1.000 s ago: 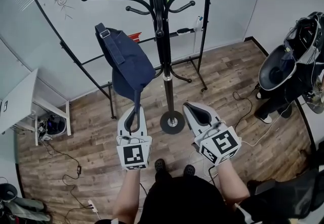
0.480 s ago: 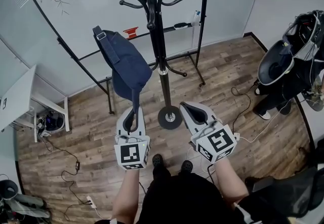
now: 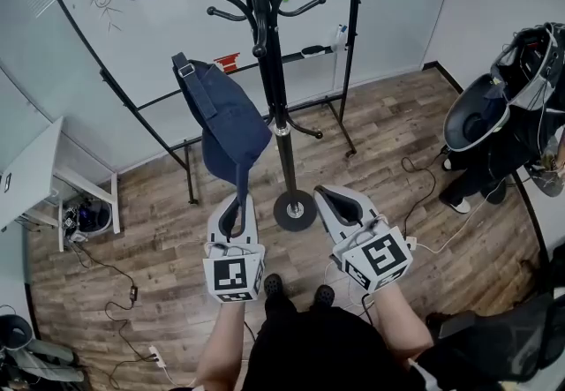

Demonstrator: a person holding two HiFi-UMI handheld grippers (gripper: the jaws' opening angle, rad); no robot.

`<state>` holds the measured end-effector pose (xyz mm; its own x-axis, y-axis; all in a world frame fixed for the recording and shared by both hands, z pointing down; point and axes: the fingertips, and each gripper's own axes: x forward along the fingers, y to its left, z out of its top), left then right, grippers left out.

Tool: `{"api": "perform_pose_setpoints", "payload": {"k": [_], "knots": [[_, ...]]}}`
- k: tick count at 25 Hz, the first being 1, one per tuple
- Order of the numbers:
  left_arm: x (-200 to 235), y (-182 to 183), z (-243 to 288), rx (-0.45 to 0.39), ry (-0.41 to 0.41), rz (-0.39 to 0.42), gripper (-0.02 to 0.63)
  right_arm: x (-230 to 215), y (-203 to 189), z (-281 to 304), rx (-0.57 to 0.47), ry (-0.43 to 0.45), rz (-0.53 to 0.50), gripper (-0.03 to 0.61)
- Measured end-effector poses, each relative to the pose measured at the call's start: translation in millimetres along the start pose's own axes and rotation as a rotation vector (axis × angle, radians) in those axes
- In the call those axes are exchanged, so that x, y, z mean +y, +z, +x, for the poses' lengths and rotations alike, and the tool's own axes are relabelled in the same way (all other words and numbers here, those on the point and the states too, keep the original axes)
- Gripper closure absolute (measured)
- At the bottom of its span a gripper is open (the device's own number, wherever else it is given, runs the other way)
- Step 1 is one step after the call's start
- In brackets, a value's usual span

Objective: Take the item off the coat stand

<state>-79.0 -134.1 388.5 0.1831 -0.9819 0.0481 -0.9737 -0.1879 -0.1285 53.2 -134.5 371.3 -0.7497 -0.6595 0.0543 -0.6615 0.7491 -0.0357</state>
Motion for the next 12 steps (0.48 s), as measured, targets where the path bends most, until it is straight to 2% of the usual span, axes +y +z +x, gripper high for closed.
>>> {"api": "perform_pose_setpoints", "payload": {"k": [12], "knots": [[-1.8, 2.3, 3.0, -0.001, -0.013, 0.005, 0.584, -1.5, 6.9, 0.6, -0.007, -0.002, -0.014, 0.549]]}}
